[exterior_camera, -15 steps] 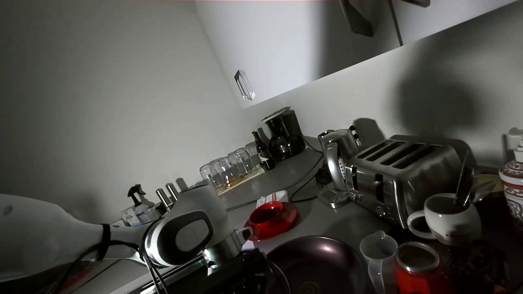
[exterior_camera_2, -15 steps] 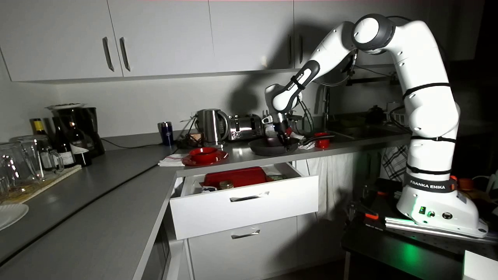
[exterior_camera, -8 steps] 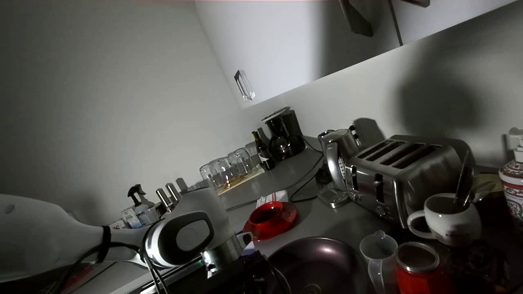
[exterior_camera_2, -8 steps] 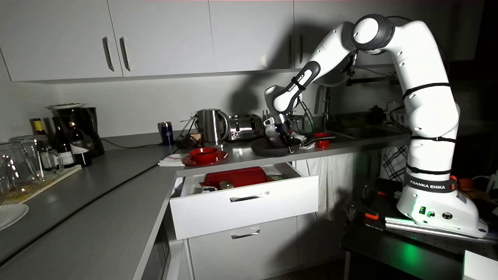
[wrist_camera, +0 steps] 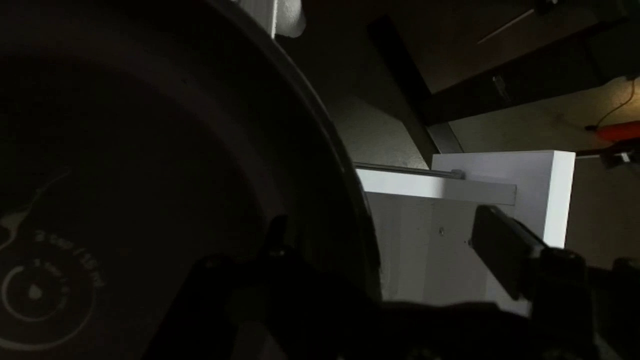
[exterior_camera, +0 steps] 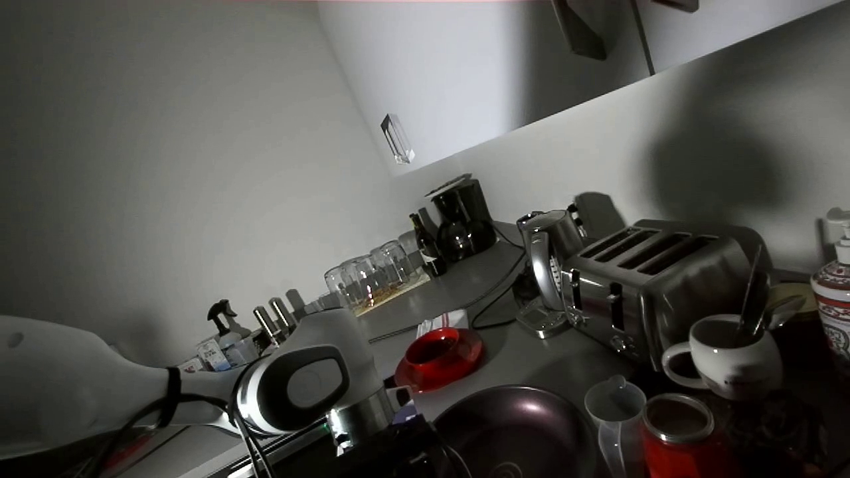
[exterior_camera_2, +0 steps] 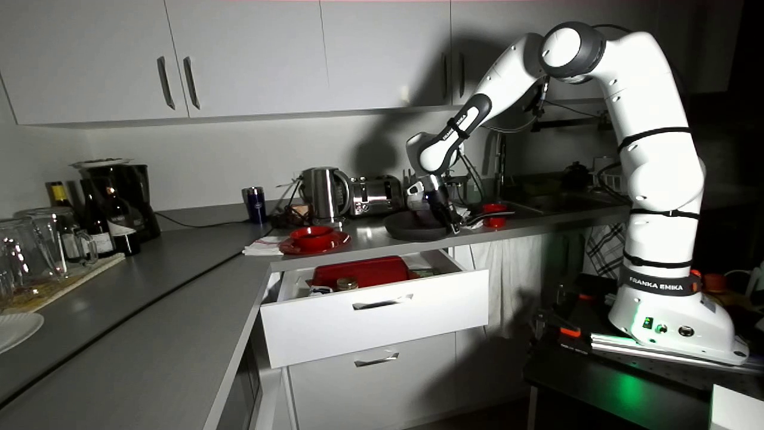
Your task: Move the pan slightly to the right on the counter
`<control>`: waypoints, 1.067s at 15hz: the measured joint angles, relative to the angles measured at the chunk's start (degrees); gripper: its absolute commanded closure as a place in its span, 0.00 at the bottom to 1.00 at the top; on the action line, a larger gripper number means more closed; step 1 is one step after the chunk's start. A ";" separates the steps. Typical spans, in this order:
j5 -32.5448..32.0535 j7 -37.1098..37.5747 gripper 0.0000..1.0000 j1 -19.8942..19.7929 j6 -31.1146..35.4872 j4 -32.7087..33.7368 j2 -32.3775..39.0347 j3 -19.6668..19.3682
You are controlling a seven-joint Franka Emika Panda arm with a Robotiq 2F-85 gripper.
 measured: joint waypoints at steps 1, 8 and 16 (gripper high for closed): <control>0.00 0.00 0.00 0.03 -0.03 0.01 0.00 0.00; 0.84 0.23 0.00 0.05 0.21 2.54 -0.74 0.00; 15.77 5.55 0.00 0.06 -3.63 4.72 -5.62 0.35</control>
